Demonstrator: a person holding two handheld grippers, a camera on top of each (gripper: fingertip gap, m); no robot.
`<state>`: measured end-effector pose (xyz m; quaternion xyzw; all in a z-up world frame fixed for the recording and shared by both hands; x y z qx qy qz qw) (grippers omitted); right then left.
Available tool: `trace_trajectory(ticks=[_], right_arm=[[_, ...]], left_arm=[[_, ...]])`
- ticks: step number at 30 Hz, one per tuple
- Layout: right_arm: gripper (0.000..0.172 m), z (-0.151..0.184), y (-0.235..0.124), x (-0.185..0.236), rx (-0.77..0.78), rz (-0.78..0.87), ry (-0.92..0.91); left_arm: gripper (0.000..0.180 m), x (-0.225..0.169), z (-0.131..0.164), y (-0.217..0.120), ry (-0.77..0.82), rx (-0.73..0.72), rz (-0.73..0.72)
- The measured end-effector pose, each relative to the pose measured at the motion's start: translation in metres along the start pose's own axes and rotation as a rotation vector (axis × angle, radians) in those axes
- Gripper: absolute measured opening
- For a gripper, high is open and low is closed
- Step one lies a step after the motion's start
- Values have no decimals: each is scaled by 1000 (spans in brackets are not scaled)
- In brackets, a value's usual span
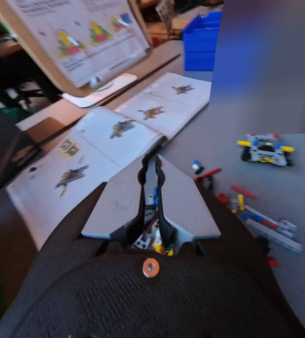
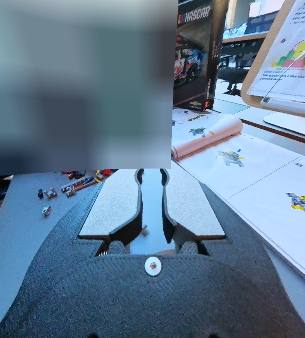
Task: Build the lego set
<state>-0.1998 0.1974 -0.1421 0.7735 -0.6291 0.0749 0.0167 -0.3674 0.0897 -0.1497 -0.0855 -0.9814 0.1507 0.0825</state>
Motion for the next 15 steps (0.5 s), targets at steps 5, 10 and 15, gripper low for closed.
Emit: trace_trajectory(ticks=[5, 10, 15], right_arm=[[15, 5, 1, 5, 30, -18, -18], [15, 12, -4, 12, 55, -4, -106], [14, 16, -12, 19, 59, 0, -124]], left_arm=[[6, -46, 0, 8, 90, 176, 161], [6, -65, 12, 0, 79, 336, 182], [7, -66, 26, -31, 21, 408, 101]])
Point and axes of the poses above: each gripper's, where its closed fingertips meet, y out along the fingers, z out of its underside, x = y × z across the jaws, the point moved 2 cm from there along -y, back along the fingers, and after that the axes turned 3 degrees about -x, right-handed, at the moved point
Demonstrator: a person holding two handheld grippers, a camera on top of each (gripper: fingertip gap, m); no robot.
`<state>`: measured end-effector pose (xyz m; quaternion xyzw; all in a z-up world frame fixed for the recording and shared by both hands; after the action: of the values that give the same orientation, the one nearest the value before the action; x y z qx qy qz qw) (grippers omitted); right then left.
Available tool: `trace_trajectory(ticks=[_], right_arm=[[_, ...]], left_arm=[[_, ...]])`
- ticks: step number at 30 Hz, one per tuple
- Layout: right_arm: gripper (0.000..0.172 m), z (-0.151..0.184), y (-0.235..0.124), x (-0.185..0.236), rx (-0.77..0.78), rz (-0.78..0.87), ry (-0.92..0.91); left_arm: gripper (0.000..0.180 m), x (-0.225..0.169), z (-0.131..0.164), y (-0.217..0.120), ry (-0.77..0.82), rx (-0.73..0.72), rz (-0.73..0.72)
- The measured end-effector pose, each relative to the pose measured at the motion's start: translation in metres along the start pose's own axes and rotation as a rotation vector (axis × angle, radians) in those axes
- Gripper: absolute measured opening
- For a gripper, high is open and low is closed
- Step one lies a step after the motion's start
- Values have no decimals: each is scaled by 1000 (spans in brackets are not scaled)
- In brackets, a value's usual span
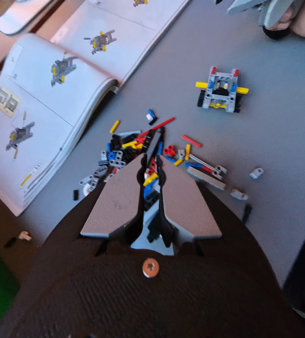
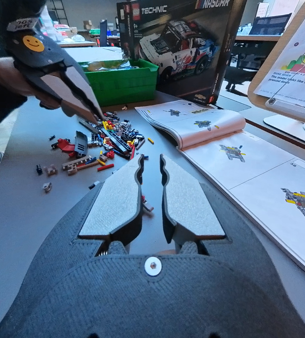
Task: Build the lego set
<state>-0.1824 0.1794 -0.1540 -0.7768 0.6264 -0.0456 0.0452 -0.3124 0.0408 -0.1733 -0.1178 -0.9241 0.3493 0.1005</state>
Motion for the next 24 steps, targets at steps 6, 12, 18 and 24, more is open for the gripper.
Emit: trace_trajectory(ticks=[6, 12, 18, 24], right_arm=[[14, 0, -5, 1, -3, 3, 5], [14, 2, -4, 2, 6, -11, 21], [14, 2, -4, 4, 8, -15, 12], [14, 1, -6, 6, 8, -19, 4]], left_arm=[[6, -54, 15, -4, 80, 51, 63], [8, -110, 15, -8, 118, 32, 240], [12, -136, 24, 14, 284, 190, 324], [5, -139, 33, 26, 341, 265, 359]])
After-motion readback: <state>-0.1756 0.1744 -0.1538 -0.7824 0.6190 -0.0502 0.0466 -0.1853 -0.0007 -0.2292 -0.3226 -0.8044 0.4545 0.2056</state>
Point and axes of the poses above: each gripper's, where its closed fingertips meet, y out along the fingers, z out of its underside, x = y × z across the jaws, the point moved 2 cm from there along -y, back along the fingers, and after that the axes turned 3 degrees about -x, right-handed, at the moved point
